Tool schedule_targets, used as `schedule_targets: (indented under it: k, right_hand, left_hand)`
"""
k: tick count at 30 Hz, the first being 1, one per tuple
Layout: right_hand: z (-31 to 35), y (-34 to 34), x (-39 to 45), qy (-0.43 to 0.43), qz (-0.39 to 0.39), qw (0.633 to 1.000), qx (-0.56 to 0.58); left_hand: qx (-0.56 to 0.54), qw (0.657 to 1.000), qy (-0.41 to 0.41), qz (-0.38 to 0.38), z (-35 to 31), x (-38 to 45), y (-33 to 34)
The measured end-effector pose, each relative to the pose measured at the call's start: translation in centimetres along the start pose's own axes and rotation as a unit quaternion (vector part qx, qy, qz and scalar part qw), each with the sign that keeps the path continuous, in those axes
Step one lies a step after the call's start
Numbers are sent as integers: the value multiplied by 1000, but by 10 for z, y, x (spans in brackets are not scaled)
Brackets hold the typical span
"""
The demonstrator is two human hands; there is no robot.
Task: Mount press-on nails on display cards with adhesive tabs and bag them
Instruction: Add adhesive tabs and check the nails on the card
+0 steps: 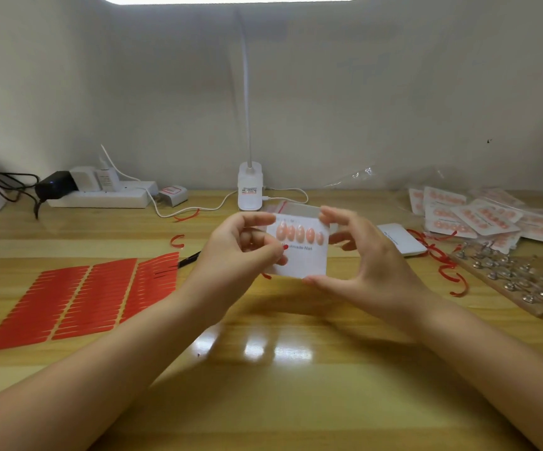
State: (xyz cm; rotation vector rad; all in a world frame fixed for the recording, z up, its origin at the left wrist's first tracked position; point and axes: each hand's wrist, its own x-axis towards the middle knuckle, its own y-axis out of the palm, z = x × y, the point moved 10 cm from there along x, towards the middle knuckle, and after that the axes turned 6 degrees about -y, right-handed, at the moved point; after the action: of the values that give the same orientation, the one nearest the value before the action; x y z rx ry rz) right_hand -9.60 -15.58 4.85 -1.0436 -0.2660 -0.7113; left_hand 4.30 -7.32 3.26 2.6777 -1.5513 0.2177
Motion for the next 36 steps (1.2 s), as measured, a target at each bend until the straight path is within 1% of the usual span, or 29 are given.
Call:
schedule_targets:
  k: [2,3,4,5,6,8,10,11,16,18,22,24,26,28,34,36]
  right_hand:
    - [9,-11,2,-5,-39,999,13]
    - [9,-15,2,18,-55,998,35]
    - [6,-17,3,61,-63,993,78]
    - [1,-15,3,110,-59,982,145]
    - [-3,-9,2,151,-44,962,225]
    - [0,3,1,188,-6,911,366]
    - [6,5,0,191,7,883,428]
    - [8,4,0,185,5,877,443]
    - [19,-9,6,134,-21,878,460]
    - [20,-12,7,129,-27,871,473]
    - [24,-4,5,152,-12,828,540]
    - [26,-1,5,157,-11,815,558]
    - [25,0,4,158,-14,814,558]
    - [26,1,3,156,-17,821,548]
    - [33,-7,2,123,-43,863,488]
    - [36,-9,2,116,-49,868,480]
  left_hand:
    - [-15,999,28,-8,-12,-2,-3]
    - [-24,999,42,-17,-18,-3,-6]
    - [-34,998,55,-24,-23,-4,-9]
    - [-43,996,68,-31,-28,-5,-12]
    - [-47,995,79,-35,-33,-7,-14]
    - [-42,993,99,-38,-41,-11,-14]
    - [-33,992,115,-33,-47,-15,-12]
    - [-31,992,121,-31,-50,-16,-11]
    - [-37,988,147,-26,-64,-23,-9]
    - [-38,987,157,-19,-71,-26,-9]
    - [-60,988,143,-14,-76,-30,-9]
    - [-79,989,125,-21,-75,-29,-11]
    - [-83,990,112,-35,-75,-28,-13]
    - [-68,991,107,-52,-75,-28,-14]
    - [-13,990,116,-82,-81,-30,-18]
    - [1,989,121,-87,-85,-32,-18]
